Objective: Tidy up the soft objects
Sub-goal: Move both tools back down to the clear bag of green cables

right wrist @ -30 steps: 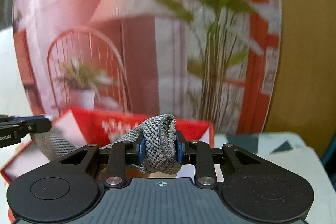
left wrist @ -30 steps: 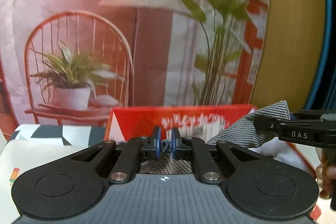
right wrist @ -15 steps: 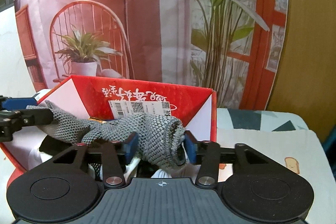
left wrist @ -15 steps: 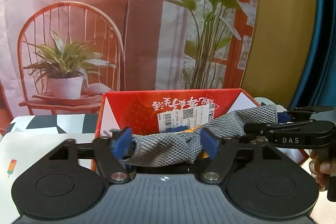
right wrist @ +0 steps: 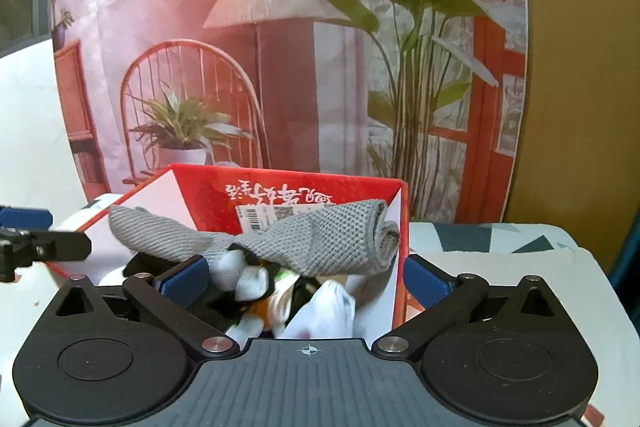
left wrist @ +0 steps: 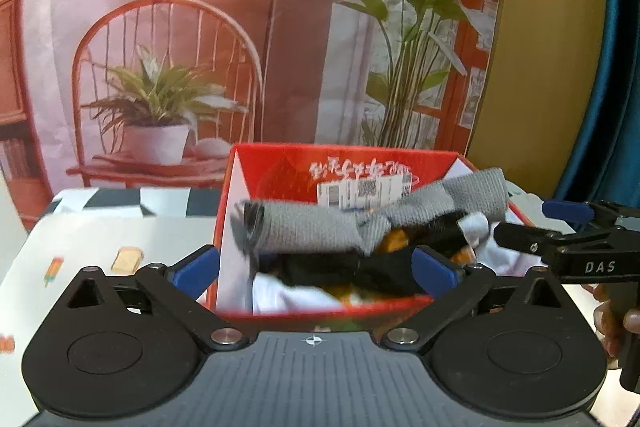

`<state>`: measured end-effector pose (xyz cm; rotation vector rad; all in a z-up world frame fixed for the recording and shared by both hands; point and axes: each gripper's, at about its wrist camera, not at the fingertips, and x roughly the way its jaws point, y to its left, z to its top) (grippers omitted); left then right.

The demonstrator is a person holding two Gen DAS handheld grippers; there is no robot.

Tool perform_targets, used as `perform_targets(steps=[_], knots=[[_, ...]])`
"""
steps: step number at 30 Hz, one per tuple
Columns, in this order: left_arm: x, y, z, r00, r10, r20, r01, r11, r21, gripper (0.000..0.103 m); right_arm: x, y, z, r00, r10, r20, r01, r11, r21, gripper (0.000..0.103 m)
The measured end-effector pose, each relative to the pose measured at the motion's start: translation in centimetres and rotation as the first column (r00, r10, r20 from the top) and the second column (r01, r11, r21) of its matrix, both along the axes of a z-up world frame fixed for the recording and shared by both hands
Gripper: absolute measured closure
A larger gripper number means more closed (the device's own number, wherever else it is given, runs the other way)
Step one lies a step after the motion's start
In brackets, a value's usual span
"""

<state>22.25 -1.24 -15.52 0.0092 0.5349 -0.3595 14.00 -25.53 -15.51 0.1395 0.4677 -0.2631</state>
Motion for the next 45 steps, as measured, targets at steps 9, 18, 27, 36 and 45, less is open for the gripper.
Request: perform_targets(steps=[9, 18, 27, 36, 45], knots=[[-4.0, 1.0, -3.1, 0.998, 0.012, -0.063, -0.013, 1.0, -0.006, 0.0, -5.2, 2.7, -0.7, 0.995, 0.003, 0.101, -0.001, 1.0, -0.017, 0.0], [-5.3, 1.2, -8.4, 0.98, 0.041, -0.192, -0.041, 0.999, 0.006, 0.0, -7.2, 4.8, -4.9, 1.0, -0.005, 0.03, 0.004, 0.999, 0.043, 0.0], [-5.7, 1.4, -11.7, 0.963, 0.062, -0.263, -0.056, 0.998, 0.029, 0.0, -6.1, 6.5, -10.1, 0.986, 0.018, -0.164, -0.005, 0.997, 0.076, 0.0], [-5.7, 0.9, -12.5, 0.965, 0.065, -0.254, -0.047, 0.996, 0.075, 0.0, -5.3, 6.9, -11.8, 0.97, 0.048, -0.239, -0.03, 0.996, 0.078, 0.0], [-6.1, 0.8, -12.8, 0.974, 0.065, -0.219, -0.045, 0.995, 0.093, 0.0, -5.3, 6.7, -12.2, 0.97, 0.068, -0.233, -0.047, 0.994, 0.096, 0.0]])
